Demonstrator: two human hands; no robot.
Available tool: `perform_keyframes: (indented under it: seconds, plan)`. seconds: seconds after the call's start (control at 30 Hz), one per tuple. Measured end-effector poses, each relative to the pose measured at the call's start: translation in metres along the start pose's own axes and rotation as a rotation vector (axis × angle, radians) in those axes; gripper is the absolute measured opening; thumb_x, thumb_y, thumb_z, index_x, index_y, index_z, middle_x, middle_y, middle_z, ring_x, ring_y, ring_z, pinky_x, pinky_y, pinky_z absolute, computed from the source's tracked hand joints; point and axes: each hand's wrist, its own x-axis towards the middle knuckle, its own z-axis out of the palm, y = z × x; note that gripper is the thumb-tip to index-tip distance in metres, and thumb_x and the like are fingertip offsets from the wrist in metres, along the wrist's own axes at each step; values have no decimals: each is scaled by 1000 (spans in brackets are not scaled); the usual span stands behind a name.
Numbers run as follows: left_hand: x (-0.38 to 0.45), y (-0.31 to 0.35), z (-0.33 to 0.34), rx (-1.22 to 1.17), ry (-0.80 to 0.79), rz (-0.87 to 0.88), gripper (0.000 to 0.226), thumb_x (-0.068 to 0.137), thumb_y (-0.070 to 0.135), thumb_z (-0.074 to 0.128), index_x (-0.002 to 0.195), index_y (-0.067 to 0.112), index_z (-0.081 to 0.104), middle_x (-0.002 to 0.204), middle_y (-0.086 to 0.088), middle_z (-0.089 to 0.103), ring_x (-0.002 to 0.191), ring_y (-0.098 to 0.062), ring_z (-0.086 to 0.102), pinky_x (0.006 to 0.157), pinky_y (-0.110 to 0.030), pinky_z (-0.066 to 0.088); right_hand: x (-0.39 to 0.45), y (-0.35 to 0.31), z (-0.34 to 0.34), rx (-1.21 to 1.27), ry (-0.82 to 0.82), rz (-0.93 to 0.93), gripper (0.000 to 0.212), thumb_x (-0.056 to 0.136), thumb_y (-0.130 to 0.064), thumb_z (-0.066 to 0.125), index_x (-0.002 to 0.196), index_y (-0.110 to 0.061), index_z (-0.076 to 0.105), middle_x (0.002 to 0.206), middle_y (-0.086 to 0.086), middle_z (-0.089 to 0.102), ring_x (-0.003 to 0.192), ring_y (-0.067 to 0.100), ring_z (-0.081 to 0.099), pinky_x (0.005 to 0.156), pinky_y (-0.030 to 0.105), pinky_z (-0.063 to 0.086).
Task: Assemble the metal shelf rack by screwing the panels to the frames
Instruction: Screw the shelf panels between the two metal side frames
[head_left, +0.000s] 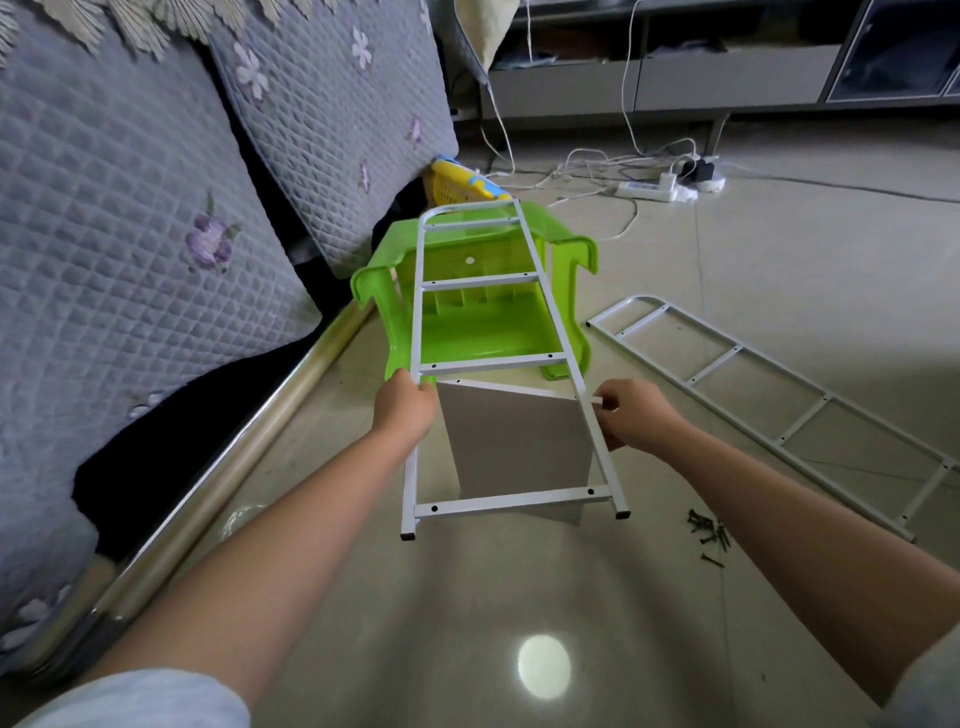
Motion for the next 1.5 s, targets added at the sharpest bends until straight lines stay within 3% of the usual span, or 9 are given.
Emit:
perform_keyframes:
  seconds: [0.1,0.2,0.3,0.5,0.73,0.97,1.13,1.27,1.5]
  plan:
    - [9,-5,-6,68,-46,69,40,92,9,42,131,7,38,110,-18,59,52,-28,55,54,-33,48,14,5,-5,110,-18,4,6,88,4,53,82,2,55,68,8,52,51,16,60,46,20,54]
    - [21,-6,-10,287,-134,232,60,91,10,48,145,25,27,128,-11,55,82,-34,64,72,-32,50,24,8,-11,78,-41,-31,20,86,3,57,69,-5,51,65,7,52,39,2,57,44,12,51]
    - [31,-1,-9,474,-177,327,48,91,12,50,138,21,44,137,-9,50,111,-32,57,88,-31,45,31,13,-13,80,-46,-61,26,85,1,61,63,-6,50,60,5,53,41,1,58,48,11,51]
    - [41,13,-9,493,-169,362,30,90,8,54,118,15,62,120,-18,44,106,-34,53,92,-30,41,42,9,-11,271,-68,-84,19,86,8,54,73,-4,61,45,-5,60,39,-3,56,46,8,46]
    - [46,17,-25,514,-220,439,26,91,11,56,116,10,63,136,-10,37,121,-24,45,98,-26,35,58,3,-1,391,-81,-116,27,86,11,54,68,-9,59,47,-6,60,43,0,59,49,13,50]
    - [45,20,-27,755,-297,512,22,91,12,51,110,13,62,116,-6,58,108,-23,53,70,-24,32,67,-2,6,474,-189,-87,21,86,12,53,77,-5,60,61,5,58,44,4,61,56,18,56]
    - [46,20,-22,867,-275,489,19,87,3,48,87,16,62,87,-6,57,96,-30,58,64,-29,37,65,-8,-4,401,-210,-44,26,86,15,48,92,-7,60,71,3,63,52,5,64,60,18,57]
    - [48,21,-22,865,-286,482,15,87,4,49,87,10,63,89,-12,58,95,-30,59,64,-26,37,60,-19,-12,389,-60,-33,31,92,2,40,116,-15,49,80,2,59,59,15,58,58,25,54]
    - [50,23,-25,836,-316,491,16,88,10,53,92,8,69,79,-5,51,92,-28,59,63,-24,32,48,-40,-14,-237,28,-195,38,85,-22,63,123,-19,60,99,7,65,96,21,60,77,20,39]
